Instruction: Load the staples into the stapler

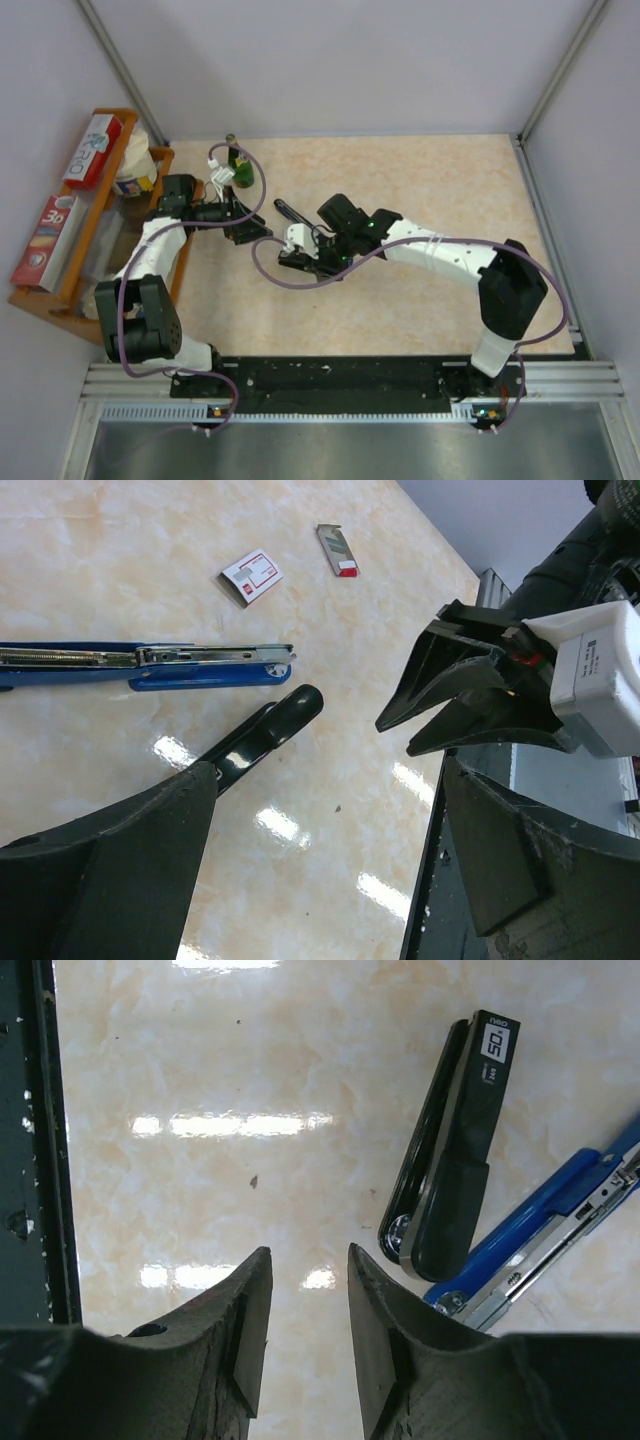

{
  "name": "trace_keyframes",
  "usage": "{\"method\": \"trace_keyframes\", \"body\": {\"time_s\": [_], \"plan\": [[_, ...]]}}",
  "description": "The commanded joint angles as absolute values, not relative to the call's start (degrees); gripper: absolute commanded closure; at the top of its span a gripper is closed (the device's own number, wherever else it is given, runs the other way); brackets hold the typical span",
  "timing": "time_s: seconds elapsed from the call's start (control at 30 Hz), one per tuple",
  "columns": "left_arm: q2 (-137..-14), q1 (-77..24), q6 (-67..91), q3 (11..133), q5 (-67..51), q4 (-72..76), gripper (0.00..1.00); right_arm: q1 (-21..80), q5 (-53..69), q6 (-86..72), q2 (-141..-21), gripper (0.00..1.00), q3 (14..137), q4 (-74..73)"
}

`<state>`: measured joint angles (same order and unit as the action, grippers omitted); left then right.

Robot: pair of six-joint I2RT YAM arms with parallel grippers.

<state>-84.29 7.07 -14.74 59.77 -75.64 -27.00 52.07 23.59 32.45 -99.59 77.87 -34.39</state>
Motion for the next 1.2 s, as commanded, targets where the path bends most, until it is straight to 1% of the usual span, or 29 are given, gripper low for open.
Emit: {"method": "trace_keyframes", "body": {"time_s": [0.0,0.2,0.47,0.73,0.97,1.17], "plan": [[-84.0,6.9,-15.7,59.4,-77.4,-25.8,0.01,51.1,23.6,33.3,-99.2,0.63,81.6,-34.5],[-84.1,6.9,-14.5,59.2,-77.2,-24.5,0.01,47.6,23.9,30.8,-105.4,0.62,84.4,-32.9],[-85.0,7.1,-12.7,59.9,-76.6,-22.8,0.01,47.3,22.1,30.9,-109.0,0.61,84.0,-31.1],[-85.7,7.5,-12.6,60.6,-76.2,-22.7,0.01,47.3,21.5,29.9,-108.8,0.60,82.9,-28.8],[-85.7,7.5,-12.5,60.6,-76.5,-22.9,0.01,47.2,16.0,28.9,-108.5,0.57,82.2,-25.1],[-85.6,7.5,-12.7,61.0,-76.1,-23.0,0.01,47.3,18.4,29.0,-110.5,0.56,81.6,-27.5]]}}
